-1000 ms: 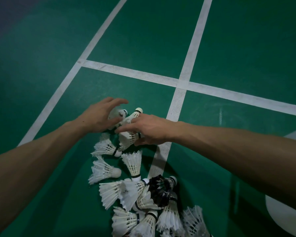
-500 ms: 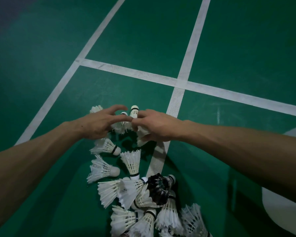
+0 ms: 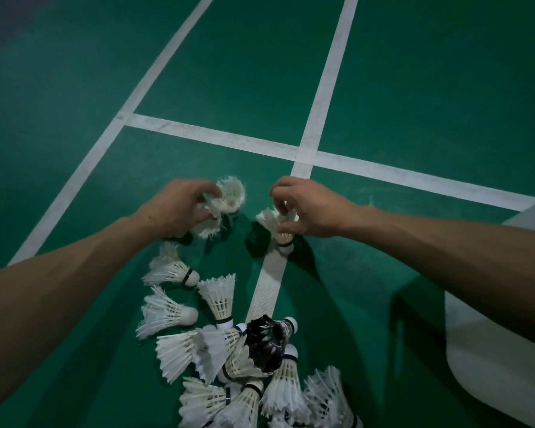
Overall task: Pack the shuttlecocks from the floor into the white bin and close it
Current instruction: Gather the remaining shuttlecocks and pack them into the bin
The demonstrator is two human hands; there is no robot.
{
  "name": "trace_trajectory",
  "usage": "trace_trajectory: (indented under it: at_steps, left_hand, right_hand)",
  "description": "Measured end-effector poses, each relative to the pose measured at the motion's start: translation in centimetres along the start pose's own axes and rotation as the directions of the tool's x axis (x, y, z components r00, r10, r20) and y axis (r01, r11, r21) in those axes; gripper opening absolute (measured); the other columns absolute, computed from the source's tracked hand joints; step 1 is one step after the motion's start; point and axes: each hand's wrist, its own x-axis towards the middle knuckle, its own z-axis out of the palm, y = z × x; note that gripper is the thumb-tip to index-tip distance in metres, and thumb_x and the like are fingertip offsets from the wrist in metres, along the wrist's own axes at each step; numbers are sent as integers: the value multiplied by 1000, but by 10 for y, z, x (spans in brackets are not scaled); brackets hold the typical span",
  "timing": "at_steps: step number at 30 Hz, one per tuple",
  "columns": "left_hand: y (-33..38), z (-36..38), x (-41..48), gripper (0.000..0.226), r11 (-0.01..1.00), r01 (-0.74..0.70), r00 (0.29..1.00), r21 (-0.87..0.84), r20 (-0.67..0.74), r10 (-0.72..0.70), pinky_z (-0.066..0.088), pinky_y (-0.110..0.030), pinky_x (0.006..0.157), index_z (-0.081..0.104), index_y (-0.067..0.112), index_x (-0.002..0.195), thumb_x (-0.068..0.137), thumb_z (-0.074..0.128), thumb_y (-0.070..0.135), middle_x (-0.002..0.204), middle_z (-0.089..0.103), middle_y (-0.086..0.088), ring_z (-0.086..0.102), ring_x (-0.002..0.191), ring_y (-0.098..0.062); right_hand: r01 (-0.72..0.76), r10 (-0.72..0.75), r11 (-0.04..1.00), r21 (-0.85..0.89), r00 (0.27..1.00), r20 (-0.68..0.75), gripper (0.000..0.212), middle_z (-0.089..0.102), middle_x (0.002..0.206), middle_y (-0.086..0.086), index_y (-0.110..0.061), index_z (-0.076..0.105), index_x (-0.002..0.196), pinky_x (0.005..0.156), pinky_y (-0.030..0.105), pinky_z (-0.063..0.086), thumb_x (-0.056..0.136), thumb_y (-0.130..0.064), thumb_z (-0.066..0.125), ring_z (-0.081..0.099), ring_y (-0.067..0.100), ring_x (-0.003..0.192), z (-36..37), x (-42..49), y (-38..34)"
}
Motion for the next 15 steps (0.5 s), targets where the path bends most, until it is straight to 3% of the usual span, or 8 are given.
trace_trajectory:
  at_steps: [4,7,11,15]
  left_hand:
    - [13,-3,8,24,997,41,999,-68,-6,-41,51,-37,89,69,14,106,83,71,22,104,69,-7,61,84,-16]
    - [25,-2,14,24,998,-18,1000,-53,-20,17,52,-40,84,72,11,94,79,74,29,98,60,-4,57,81,-16]
    - [46,-1,15,20,997,-47,999,-53,-26,46,40,-35,98,71,20,78,73,76,39,114,37,2,43,104,-15]
    - [83,-10,17,18,987,-153,987,-53,33,155,31,-40,108,68,21,73,76,73,38,131,41,2,34,125,-15]
  right_hand:
    - [-79,79,997,-4,997,3,23,58,88,2,-18,48,86,72,36,48,82,-20,71,55,22,82,-6,-14,8]
    - [-102,102,994,26,995,3,24,64,87,4,-18,49,94,71,37,51,83,-17,71,58,23,80,-10,-25,11]
    - [-128,133,989,80,990,-52,38,69,95,2,-23,48,117,77,35,49,85,-17,69,59,20,84,-22,-43,13]
    - [-153,176,980,126,963,-203,42,65,91,-5,-25,53,121,74,29,41,83,-17,70,54,17,82,-47,-72,14]
